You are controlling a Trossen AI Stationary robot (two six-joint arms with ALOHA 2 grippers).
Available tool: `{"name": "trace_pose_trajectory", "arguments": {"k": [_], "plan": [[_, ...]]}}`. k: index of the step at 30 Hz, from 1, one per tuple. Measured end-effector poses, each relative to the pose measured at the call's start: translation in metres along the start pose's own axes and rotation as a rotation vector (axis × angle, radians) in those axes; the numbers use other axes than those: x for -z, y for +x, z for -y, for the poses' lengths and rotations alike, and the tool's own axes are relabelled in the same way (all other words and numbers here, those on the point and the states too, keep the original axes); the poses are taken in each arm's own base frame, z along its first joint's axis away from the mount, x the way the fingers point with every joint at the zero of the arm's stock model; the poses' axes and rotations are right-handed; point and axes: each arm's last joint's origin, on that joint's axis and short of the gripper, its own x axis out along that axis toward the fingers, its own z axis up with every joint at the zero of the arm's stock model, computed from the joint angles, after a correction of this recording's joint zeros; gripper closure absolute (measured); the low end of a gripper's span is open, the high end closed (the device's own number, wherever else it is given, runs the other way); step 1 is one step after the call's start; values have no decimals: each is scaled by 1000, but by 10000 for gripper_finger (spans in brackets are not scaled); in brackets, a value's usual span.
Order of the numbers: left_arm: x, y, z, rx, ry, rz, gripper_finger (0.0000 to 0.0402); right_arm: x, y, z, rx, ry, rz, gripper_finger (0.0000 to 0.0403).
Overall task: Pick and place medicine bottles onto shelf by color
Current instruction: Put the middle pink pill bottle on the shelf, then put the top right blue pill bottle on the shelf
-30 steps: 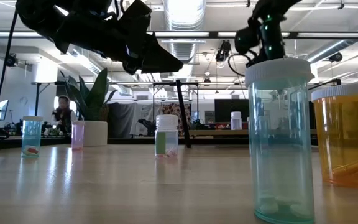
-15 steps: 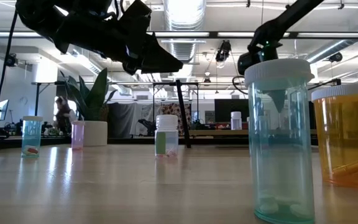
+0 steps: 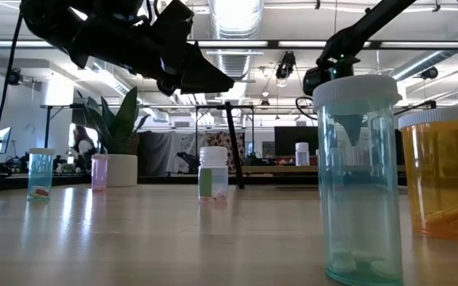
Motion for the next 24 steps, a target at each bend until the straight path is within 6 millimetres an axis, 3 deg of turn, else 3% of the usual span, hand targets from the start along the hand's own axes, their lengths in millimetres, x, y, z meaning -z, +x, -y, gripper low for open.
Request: {"name": "trace_pose_trajectory", "arguments": {"k": [9,16,20,24], "plan": [[0,0,0,1,0,0,279,-2,-4,2,15,-22,44,232],[0,0,0,2,0,0,279,13,-39,2,34,30,156,232],[0,0,0,2,0,0,279,30,-75,-18,10,70,281,232],[0,0,0,2,0,0,279,60,-101,-59,-39,19,384,232]]}}
